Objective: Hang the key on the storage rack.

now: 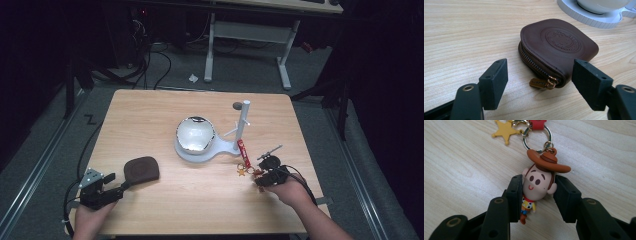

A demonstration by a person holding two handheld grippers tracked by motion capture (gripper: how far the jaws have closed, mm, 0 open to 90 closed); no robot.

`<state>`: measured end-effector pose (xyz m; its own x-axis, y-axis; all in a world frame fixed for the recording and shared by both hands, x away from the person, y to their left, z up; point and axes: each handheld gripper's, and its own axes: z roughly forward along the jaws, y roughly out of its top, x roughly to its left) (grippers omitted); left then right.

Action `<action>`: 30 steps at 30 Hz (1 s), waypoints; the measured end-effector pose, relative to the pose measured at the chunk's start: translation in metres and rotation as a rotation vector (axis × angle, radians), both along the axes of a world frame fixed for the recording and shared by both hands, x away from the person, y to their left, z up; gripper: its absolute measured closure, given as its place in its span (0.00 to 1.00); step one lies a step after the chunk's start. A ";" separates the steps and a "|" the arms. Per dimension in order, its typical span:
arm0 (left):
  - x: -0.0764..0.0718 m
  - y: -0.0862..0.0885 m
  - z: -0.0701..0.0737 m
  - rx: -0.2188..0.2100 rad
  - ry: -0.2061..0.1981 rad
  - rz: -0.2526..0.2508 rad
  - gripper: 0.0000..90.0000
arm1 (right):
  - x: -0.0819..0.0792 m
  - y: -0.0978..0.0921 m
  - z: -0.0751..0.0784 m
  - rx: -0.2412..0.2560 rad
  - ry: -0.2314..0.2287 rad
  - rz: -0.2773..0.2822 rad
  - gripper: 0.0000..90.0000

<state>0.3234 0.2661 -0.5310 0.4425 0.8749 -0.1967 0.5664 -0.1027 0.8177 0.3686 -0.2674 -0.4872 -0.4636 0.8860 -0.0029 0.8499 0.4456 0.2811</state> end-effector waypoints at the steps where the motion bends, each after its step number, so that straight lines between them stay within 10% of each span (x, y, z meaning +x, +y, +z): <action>1: 0.000 0.000 0.000 -0.001 0.000 0.000 0.33 | 0.000 0.000 0.000 -0.006 0.009 0.007 0.67; 15: 0.001 -0.003 -0.001 0.005 0.009 -0.007 0.33 | -0.028 -0.009 0.007 -0.031 0.103 0.089 0.66; 30: 0.001 -0.003 -0.002 0.007 0.014 -0.011 0.33 | -0.029 -0.019 0.001 0.039 0.121 0.025 0.66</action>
<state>0.3245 0.2633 -0.5330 0.4491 0.8715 -0.1970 0.5770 -0.1145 0.8087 0.3397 -0.2860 -0.4860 -0.4801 0.8727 0.0884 0.8676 0.4575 0.1951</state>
